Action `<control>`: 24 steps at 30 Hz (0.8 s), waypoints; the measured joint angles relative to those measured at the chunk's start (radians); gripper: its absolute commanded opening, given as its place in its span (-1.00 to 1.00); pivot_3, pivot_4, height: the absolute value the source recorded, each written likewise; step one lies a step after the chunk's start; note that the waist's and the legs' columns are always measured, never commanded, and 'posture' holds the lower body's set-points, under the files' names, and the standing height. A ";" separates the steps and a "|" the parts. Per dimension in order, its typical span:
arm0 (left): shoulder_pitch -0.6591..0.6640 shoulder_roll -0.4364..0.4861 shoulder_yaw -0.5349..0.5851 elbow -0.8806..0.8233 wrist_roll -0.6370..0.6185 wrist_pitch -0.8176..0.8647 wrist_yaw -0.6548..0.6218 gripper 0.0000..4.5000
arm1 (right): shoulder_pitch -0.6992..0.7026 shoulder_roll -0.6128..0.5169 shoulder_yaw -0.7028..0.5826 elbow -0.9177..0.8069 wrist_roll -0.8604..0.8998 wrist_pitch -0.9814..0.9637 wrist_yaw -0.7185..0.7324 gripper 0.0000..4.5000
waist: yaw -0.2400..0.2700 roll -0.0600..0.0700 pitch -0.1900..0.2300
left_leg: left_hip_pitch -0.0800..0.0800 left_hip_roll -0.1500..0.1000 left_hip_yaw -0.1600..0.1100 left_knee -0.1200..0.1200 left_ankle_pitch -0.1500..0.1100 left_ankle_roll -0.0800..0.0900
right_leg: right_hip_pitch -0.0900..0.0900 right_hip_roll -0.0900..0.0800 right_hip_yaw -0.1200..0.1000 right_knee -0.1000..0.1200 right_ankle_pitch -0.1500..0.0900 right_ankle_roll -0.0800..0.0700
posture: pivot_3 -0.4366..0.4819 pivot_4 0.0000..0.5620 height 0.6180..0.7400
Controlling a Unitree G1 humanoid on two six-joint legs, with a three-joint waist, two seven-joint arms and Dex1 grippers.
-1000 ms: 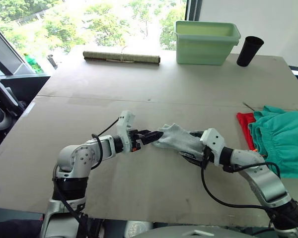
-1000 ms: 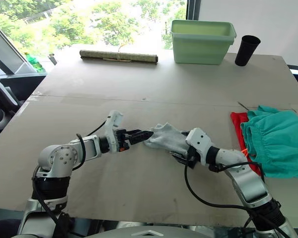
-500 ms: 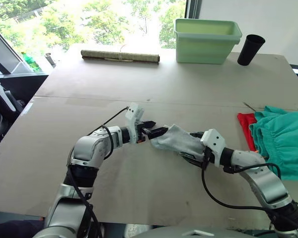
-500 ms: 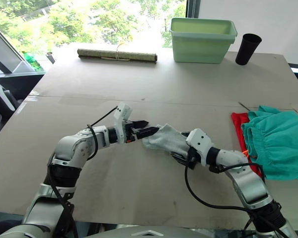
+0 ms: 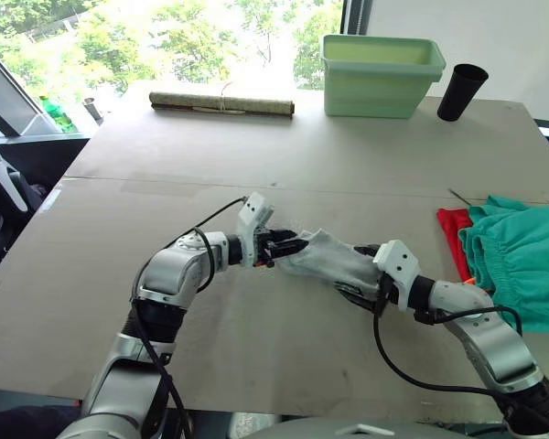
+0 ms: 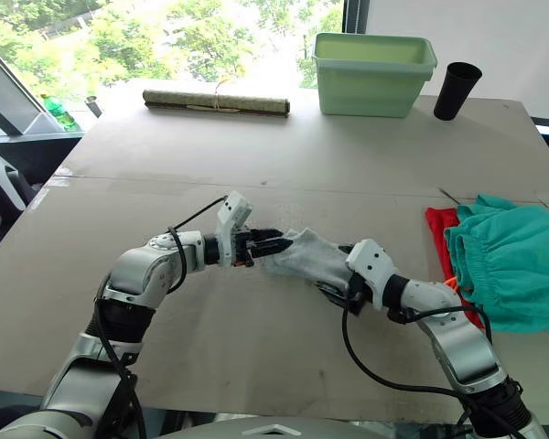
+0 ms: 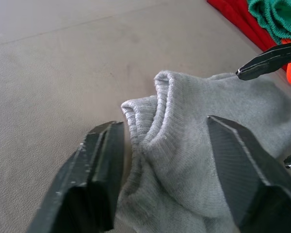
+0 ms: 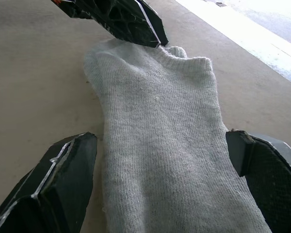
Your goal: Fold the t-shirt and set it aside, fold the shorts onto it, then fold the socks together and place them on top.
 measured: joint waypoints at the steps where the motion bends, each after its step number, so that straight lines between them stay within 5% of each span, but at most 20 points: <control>1: 0.002 0.000 -0.002 0.003 0.006 -0.003 -0.006 -0.60 | 0.002 0.000 0.000 0.000 0.000 0.000 -0.001 1.00 | 0.000 0.000 0.000 | 0.000 0.000 0.000 0.000 0.000 0.000 | 0.000 0.000 0.000 0.000 0.000 0.000 | -0.05 -0.47 1.00; 2: 0.003 0.000 -0.005 0.003 0.010 -0.005 -0.011 -0.90 | 0.003 0.000 0.000 0.000 0.000 0.000 -0.001 1.00 | 0.000 0.000 0.000 | 0.000 0.000 0.000 0.000 0.000 0.000 | 0.000 0.000 0.000 0.000 0.000 0.000 | -0.05 -0.47 1.00; 3: 0.006 0.000 -0.007 0.003 0.014 -0.006 -0.015 -0.98 | 0.003 0.000 0.000 0.000 0.000 0.000 -0.003 1.00 | 0.000 0.000 0.000 | 0.000 0.000 0.000 0.000 0.000 0.000 | 0.000 0.001 0.000 0.000 0.002 0.003 | -0.05 -0.47 1.00; 18: 0.163 -0.017 0.182 -0.243 -0.113 0.127 0.111 -0.98 | -0.002 -0.007 -0.007 0.004 0.001 0.000 -0.001 1.00 | -0.002 0.000 0.000 | 0.001 0.001 0.000 0.001 0.002 -0.003 | 0.001 0.001 0.001 0.001 0.002 0.004 | -0.05 -0.47 1.00; 24: 0.201 0.007 0.170 -0.311 -0.094 0.126 0.146 -0.98 | -0.026 -0.004 -0.004 0.031 -0.005 0.000 0.001 1.00 | 0.000 0.000 0.000 | 0.001 0.001 0.000 0.001 0.002 -0.003 | 0.001 0.001 0.001 0.001 0.002 0.003 | -0.05 -0.47 1.00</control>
